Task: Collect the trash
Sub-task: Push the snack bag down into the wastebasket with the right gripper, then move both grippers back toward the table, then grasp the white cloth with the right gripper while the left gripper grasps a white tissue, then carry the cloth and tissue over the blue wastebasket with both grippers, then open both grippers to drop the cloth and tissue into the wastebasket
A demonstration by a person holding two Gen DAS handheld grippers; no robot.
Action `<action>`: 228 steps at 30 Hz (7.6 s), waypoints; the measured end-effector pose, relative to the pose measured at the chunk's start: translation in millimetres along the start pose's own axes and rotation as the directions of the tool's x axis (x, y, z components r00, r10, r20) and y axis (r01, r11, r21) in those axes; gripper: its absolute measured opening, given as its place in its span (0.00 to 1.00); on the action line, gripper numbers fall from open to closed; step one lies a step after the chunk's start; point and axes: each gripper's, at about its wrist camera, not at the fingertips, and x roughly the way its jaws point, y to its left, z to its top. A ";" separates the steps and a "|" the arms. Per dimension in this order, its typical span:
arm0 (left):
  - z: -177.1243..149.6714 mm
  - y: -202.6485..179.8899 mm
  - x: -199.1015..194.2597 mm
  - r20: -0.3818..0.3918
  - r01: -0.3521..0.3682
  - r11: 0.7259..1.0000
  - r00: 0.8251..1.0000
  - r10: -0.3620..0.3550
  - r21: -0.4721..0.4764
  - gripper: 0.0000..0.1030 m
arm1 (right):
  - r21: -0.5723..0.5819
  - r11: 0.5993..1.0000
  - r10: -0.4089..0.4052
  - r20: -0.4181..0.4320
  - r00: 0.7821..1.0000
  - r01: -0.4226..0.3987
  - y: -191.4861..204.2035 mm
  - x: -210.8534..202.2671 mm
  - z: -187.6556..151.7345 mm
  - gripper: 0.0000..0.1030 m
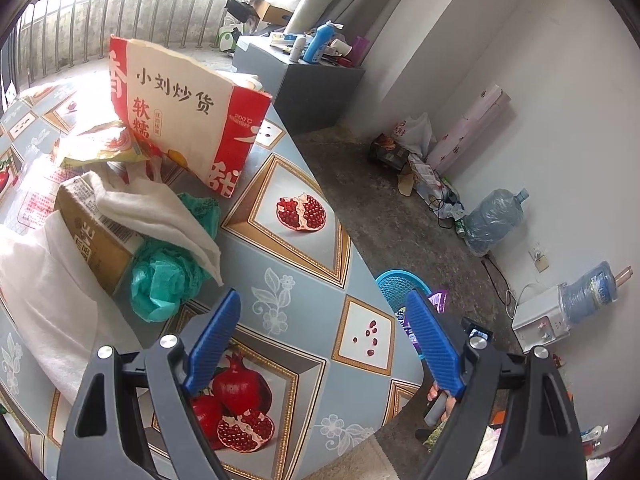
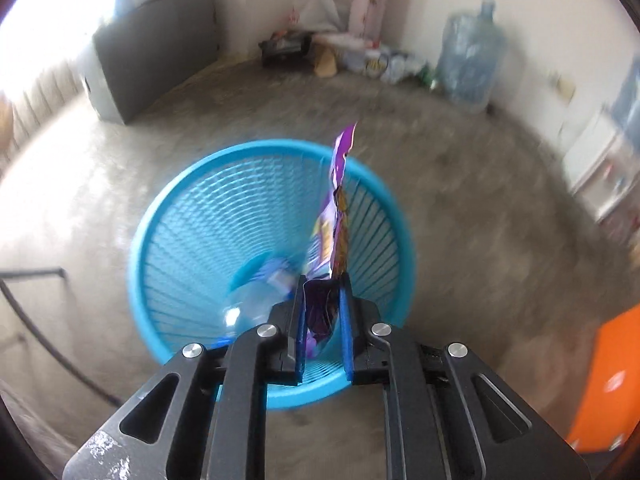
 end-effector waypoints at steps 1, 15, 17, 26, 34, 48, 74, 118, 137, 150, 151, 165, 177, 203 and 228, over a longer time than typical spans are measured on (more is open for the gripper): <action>-0.2 1.2 0.5 -0.001 0.003 1.000 1.000 -0.003 -0.003 0.80 | 0.028 0.999 0.034 -0.025 0.999 -0.033 -3.2 2.0 -0.5 0.12; -3.8 5.4 0.7 -0.011 -0.002 1.000 1.000 0.002 -0.014 0.81 | 0.308 0.951 0.098 -0.230 0.968 -0.023 -39.6 66.4 20.9 0.14; -4.5 6.3 0.7 -0.012 0.004 1.000 1.000 -0.004 -0.022 0.81 | 0.344 0.937 0.142 -0.217 0.966 -0.060 -51.3 56.6 27.7 0.18; -9.1 5.4 -7.7 0.033 0.031 0.999 0.999 -0.030 -0.016 0.83 | 0.449 0.878 0.159 0.051 0.986 -0.165 -114.9 -72.4 37.3 0.46; -23.5 9.6 -38.2 0.133 0.152 0.988 0.979 -0.152 0.011 0.84 | 0.325 0.919 0.158 0.212 0.965 -0.222 -69.0 -185.4 35.1 0.67; -50.1 52.2 -103.7 0.229 -0.055 0.998 0.972 0.053 0.003 0.94 | -0.202 0.961 0.250 0.350 0.903 -0.188 82.4 -302.4 21.5 0.92; -67.8 140.2 -138.0 0.355 -0.238 0.967 0.899 0.256 -0.093 0.94 | -0.481 0.728 0.628 0.180 0.757 -0.489 212.4 -346.0 -16.3 0.81; -22.6 170.6 -83.5 0.337 -0.313 0.946 0.885 0.321 -0.080 0.00 | -0.581 0.443 0.759 -0.162 0.630 -0.683 344.0 -317.6 9.9 0.07; -53.7 139.3 -93.1 0.294 -0.189 0.982 0.938 0.183 -0.009 0.07 | -0.547 0.475 0.842 0.055 0.537 -0.689 291.8 -380.3 30.9 0.06; -87.5 111.9 -15.4 0.131 -0.390 0.893 0.920 0.369 0.225 0.42 | -0.470 0.525 0.823 0.066 0.565 -0.710 233.5 -371.1 13.2 0.06; -88.0 113.7 -15.3 0.130 -0.389 0.896 0.920 0.369 0.212 0.42 | -0.458 0.534 0.816 0.058 0.576 -0.711 231.4 -365.4 10.9 0.06; -78.9 101.2 -82.9 0.222 -0.359 0.926 0.919 0.327 0.120 0.02 | -0.367 0.555 0.819 0.084 0.567 -0.747 189.3 -363.3 6.7 0.06; -36.8 -17.2 -143.8 0.364 -0.091 0.946 0.931 -0.030 0.312 0.01 | -0.261 0.666 0.743 0.321 0.588 -0.699 98.3 -374.7 30.1 0.06; -14.1 -284.6 249.0 -0.449 0.397 0.783 0.877 -0.170 0.479 0.01 | 0.245 0.829 0.427 0.302 0.852 -0.502 -59.9 -173.7 91.0 0.07; -31.3 -304.3 284.0 -0.279 0.192 0.703 0.960 0.010 0.684 0.53 | 0.400 0.793 0.442 0.143 0.886 -0.460 -78.9 -85.5 90.8 0.44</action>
